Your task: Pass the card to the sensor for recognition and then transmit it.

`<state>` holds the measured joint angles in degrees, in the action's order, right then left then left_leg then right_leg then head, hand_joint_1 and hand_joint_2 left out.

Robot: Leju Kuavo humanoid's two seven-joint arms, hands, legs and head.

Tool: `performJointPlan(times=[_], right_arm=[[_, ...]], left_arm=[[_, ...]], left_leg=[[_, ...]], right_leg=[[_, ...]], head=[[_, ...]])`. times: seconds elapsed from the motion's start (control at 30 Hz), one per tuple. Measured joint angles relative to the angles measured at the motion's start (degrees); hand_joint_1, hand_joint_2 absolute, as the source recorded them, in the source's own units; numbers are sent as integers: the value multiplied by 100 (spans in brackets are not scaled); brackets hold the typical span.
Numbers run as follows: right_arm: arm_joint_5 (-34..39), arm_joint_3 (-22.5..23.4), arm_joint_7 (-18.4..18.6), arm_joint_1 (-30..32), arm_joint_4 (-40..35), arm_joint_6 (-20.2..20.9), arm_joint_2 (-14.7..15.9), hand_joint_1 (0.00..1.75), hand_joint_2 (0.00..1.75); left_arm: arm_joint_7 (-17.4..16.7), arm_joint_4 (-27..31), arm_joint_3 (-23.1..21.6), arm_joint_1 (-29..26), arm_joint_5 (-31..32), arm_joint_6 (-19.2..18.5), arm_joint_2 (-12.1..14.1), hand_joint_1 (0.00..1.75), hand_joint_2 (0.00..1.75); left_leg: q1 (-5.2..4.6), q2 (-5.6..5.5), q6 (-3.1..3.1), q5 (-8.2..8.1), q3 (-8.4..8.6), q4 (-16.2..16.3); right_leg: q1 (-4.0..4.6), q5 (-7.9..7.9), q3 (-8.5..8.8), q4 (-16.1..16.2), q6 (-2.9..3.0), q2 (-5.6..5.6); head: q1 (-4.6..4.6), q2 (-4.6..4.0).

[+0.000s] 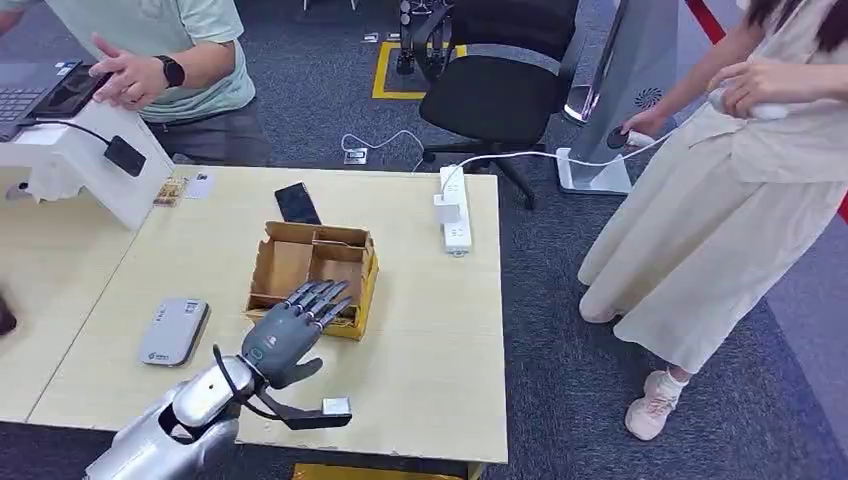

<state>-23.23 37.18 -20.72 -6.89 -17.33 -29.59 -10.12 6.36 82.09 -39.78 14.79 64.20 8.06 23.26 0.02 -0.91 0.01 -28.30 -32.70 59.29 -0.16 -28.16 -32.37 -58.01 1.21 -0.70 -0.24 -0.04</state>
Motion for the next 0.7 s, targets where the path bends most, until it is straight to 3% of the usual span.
performJointPlan(times=[0.33, 0.7], right_arm=[[-59, -103, 63, -14, 0, 0, -20, 0, 0], [-31, -120, 81, -13, 0, 0, -39, 0, 0]], left_arm=[[42, -157, -579, 749, 65, -384, 332, 0, 175], [63, -179, -822, 931, -334, -590, 494, 0, 175]], left_leg=[[0, 1, 0, 1, 0, 0], [0, 1, 0, 1, 0, 0]], right_leg=[[0, 1, 0, -2, 1, -3], [0, 0, 0, -1, 1, -3]], head=[[0, 0], [-2, 0]])
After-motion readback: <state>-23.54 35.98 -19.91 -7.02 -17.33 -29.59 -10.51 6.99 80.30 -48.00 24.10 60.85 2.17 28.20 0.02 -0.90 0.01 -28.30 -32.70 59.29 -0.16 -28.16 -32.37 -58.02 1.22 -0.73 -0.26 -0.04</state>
